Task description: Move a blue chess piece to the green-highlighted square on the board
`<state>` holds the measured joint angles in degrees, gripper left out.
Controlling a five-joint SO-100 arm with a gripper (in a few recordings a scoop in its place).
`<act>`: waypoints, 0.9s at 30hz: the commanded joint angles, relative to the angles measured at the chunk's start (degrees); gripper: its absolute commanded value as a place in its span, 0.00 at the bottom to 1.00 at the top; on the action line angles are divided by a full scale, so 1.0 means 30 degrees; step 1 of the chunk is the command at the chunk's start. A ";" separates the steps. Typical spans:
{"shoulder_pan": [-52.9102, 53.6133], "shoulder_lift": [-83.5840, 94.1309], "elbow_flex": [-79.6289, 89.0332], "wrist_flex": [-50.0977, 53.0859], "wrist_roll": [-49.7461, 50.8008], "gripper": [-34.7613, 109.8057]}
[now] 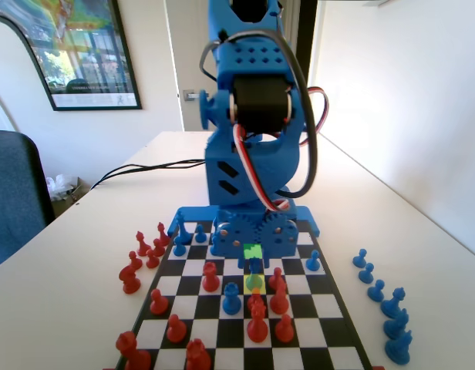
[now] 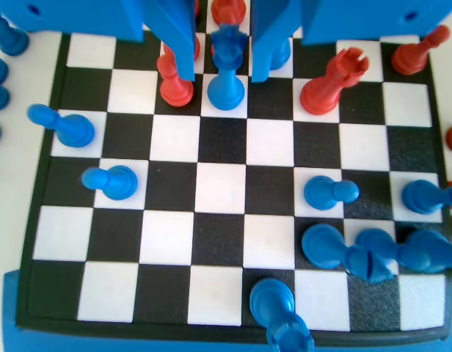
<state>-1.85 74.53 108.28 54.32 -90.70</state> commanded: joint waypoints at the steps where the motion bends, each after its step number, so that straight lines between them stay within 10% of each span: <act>1: 0.0000 0.0791 -0.0059 0.0029 -0.0293 0.32; 27: 0.0029 0.0820 -0.0615 -0.0146 0.0000 0.29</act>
<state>-1.14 74.53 108.28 53.26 -90.18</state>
